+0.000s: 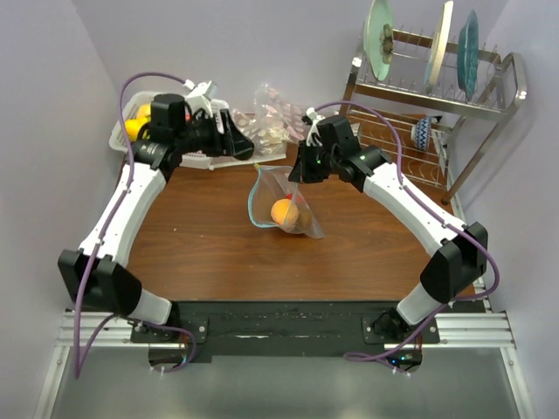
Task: Place the food in the zip-top bag and seal the zipper
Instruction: Pick up the fake fruit from the bin, then place the fake fruit in the zipper food storage bag.
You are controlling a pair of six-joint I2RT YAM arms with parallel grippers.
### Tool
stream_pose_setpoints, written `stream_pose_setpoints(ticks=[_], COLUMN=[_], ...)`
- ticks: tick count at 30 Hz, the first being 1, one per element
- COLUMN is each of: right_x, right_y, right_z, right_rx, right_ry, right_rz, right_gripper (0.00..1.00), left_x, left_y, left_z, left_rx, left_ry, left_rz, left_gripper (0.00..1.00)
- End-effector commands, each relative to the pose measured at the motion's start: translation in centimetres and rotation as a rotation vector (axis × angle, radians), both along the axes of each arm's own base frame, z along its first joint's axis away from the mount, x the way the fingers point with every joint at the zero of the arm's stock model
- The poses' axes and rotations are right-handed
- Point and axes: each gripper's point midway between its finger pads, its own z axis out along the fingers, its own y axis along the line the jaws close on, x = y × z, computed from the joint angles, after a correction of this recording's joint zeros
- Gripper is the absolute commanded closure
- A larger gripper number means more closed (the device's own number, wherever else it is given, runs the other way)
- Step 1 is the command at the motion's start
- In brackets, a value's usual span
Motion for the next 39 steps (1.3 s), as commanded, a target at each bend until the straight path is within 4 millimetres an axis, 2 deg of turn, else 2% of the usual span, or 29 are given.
stream_pose_setpoints(ticks=[1, 2, 3, 5, 8, 12, 14, 16, 17, 19, 20, 21, 31, 33, 34, 35, 37, 38, 39], right_x=[0.4, 0.5, 0.5, 0.4, 0.5, 0.4, 0.3, 0.1, 0.1, -0.1, -0.2, -0.1, -0.3, -0.6, -0.5, -0.6, -0.8, -0.8, -0.9], right_y=[0.2, 0.2, 0.3, 0.4, 0.5, 0.5, 0.6, 0.7, 0.7, 0.6, 0.6, 0.5, -0.1, -0.2, -0.2, -0.2, -0.3, -0.3, -0.5], right_z=[2.1, 2.2, 2.4, 2.7, 3.2, 3.9, 4.2, 4.5, 4.5, 4.4, 4.3, 4.3, 3.1, 2.8, 2.7, 2.7, 2.4, 2.4, 2.1], right_rx=[0.056, 0.059, 0.065, 0.076, 0.086, 0.102, 0.114, 0.121, 0.124, 0.121, 0.119, 0.117, 0.091, 0.087, 0.090, 0.092, 0.091, 0.092, 0.088], right_ry=[-0.042, -0.043, -0.043, -0.043, -0.050, -0.056, -0.056, -0.057, -0.055, -0.054, -0.051, -0.053, -0.046, -0.038, -0.039, -0.040, -0.037, -0.039, -0.035], right_rz=[-0.014, -0.015, -0.013, -0.010, -0.009, -0.010, -0.004, 0.001, 0.002, 0.001, 0.002, -0.001, -0.007, -0.004, -0.003, -0.002, -0.001, 0.000, -0.001], right_gripper=[1.00, 1.00, 1.00, 1.00, 1.00, 1.00, 1.00, 1.00, 1.00, 1.00, 1.00, 1.00, 1.00, 1.00, 1.00, 1.00, 1.00, 1.00, 1.00], left_x=[-4.7, -5.0, -5.8, -6.8, -8.3, -9.5, -9.3, -9.6, -9.4, -8.7, -8.7, -8.7, -7.8, -6.7, -6.6, -5.6, -4.5, -3.6, -2.8], left_y=[-2.6, -2.8, -3.1, -3.4, -4.3, -5.7, -5.9, -6.2, -6.3, -6.2, -6.2, -6.2, -5.3, -4.7, -4.2, -3.5, -2.1, -1.5, -0.3], left_z=[3.3, 3.7, 3.0, 3.6, 2.3, -1.3, -2.5, -4.2, -4.5, -5.0, -5.2, -5.3, -5.7, -5.2, -5.6, -4.7, -4.9, -3.9, -3.9], left_rx=[-0.143, -0.156, -0.180, -0.213, -0.235, -0.216, -0.200, -0.154, -0.130, -0.083, -0.071, -0.068, 0.019, 0.070, 0.100, 0.133, 0.176, 0.189, 0.197], left_ry=[-0.045, -0.069, -0.035, -0.059, -0.019, 0.055, 0.070, 0.087, 0.079, 0.063, 0.069, 0.066, 0.061, 0.028, 0.050, 0.015, 0.029, 0.004, 0.012], left_rz=[-0.162, -0.173, -0.193, -0.226, -0.271, -0.293, -0.279, -0.261, -0.251, -0.210, -0.203, -0.205, -0.170, -0.135, -0.118, -0.084, -0.034, -0.005, 0.032], left_gripper=[0.48, 0.48, 0.48, 0.48, 0.48, 0.48, 0.48, 0.42, 0.38, 0.20, 0.02, 0.00, 0.00, 0.00, 0.00, 0.00, 0.00, 0.00, 0.00])
